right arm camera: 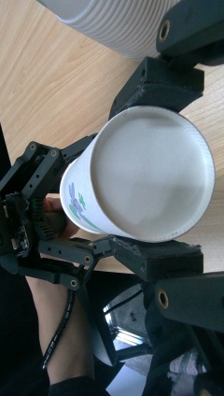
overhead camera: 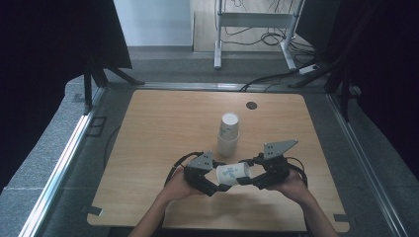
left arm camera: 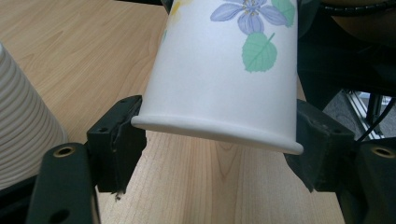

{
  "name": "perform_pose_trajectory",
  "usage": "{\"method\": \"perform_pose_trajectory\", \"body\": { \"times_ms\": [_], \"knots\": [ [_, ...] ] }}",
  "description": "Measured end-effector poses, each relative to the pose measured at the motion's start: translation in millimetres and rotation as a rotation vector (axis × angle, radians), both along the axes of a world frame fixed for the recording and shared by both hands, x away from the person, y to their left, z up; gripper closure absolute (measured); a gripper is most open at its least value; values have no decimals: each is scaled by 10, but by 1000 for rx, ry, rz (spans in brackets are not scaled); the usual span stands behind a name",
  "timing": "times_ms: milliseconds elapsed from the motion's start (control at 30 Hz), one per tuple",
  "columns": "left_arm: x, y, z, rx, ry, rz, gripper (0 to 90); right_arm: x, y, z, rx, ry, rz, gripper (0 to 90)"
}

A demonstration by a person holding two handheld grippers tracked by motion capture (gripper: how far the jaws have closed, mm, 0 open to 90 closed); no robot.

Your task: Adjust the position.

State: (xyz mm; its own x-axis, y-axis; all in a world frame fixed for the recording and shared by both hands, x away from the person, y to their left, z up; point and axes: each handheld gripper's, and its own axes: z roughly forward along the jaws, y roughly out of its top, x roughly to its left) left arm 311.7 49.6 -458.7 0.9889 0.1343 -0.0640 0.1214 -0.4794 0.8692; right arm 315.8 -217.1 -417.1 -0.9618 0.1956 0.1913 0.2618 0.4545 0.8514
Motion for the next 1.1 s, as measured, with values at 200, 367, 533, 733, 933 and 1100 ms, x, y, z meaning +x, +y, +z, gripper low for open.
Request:
{"method": "perform_pose_trajectory", "body": {
  "times_ms": [200, 367, 533, 733, 933, 1100],
  "knots": [
    [-3, -3, -10, 18, -4, -2, 277, 11, 9, -17, -16, 4, 9, 353],
    [-5, -1, 1, 34, -11, -5, 282, 10, 23, -17, -28, 3, 14, 347],
    [-11, -8, 16, 56, -20, -10, 283, 15, 34, -14, -35, 2, 12, 305],
    [2, -25, 5, 121, -28, -12, 283, 5, 23, 21, -83, -27, 8, 263],
    [16, -68, 50, 184, -39, -10, 282, -32, 63, 107, -212, -85, 21, 246],
    [32, -121, 111, 248, -59, -11, 282, -29, 139, 152, -313, -105, 36, 246]
  ]
}}
